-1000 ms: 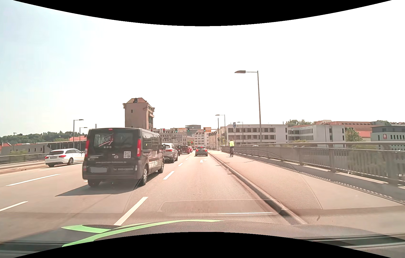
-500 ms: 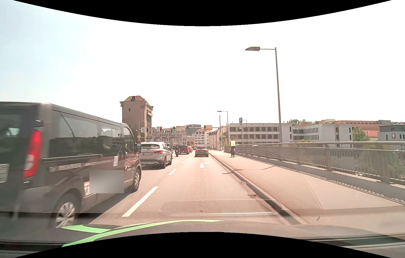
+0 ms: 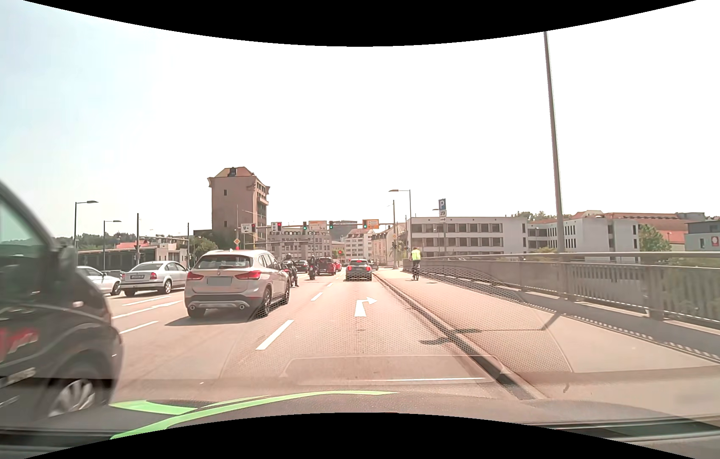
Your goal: Follow the waypoints while adhering to traffic rules and regulations
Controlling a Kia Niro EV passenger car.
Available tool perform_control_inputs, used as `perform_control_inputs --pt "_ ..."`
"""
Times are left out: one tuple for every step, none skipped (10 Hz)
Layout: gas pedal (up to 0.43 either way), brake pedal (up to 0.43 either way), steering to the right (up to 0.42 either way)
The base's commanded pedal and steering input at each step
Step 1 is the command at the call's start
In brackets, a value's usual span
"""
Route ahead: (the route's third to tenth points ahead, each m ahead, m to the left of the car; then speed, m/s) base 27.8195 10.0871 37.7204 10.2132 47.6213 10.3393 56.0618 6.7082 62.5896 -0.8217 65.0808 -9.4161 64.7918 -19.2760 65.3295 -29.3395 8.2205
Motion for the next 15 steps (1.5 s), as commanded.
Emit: perform_control_inputs --pt "0.000 0.000 0.000" --pt "0.000 0.000 0.000" --pt "0.000 0.000 0.000" --pt "0.000 0.000 0.000" --pt "0.000 0.000 0.000" --pt "0.000 0.000 0.000" --pt "0.000 0.000 0.000" --pt "0.000 0.000 0.000" --pt "0.000 0.000 0.000" --pt "0.000 0.000 0.000" --pt "0.000 0.000 0.000" --pt "0.000 0.000 0.000" --pt "0.000 0.000 0.000" --pt "0.000 0.000 0.000" --pt "0.000 0.000 0.000"
